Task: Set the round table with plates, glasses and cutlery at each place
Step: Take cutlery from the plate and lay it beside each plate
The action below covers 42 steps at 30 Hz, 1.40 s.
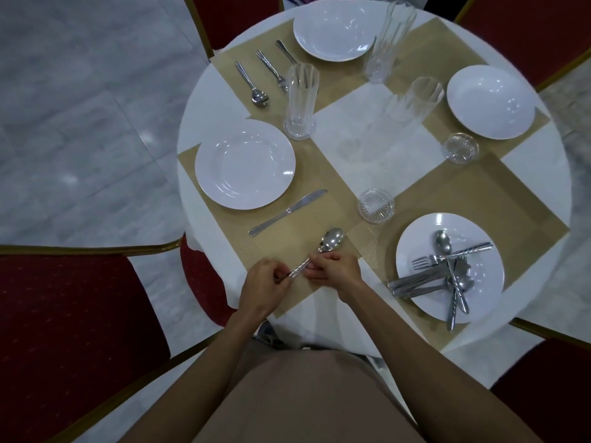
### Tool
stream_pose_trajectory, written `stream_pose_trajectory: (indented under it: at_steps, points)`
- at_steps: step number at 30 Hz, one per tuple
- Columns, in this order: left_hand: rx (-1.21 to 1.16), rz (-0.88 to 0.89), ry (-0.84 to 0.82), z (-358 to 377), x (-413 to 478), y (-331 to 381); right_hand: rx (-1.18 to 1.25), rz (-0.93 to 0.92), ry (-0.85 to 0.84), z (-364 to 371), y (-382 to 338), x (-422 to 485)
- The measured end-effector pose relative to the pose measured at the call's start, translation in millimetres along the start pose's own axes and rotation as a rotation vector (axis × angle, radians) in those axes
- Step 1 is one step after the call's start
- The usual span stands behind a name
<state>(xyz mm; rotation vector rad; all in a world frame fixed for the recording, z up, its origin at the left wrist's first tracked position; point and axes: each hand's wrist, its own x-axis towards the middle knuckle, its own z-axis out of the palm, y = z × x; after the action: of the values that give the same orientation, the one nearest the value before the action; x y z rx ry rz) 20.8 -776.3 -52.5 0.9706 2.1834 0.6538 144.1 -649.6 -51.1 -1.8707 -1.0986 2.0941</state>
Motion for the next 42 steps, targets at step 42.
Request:
stream_pose_trajectory:
  at_steps: [42]
  points:
    - [0.087, 0.414, -0.284, 123.8, 15.0, 215.6, -0.578, -0.396, 0.561, -241.6, -18.8, -55.0]
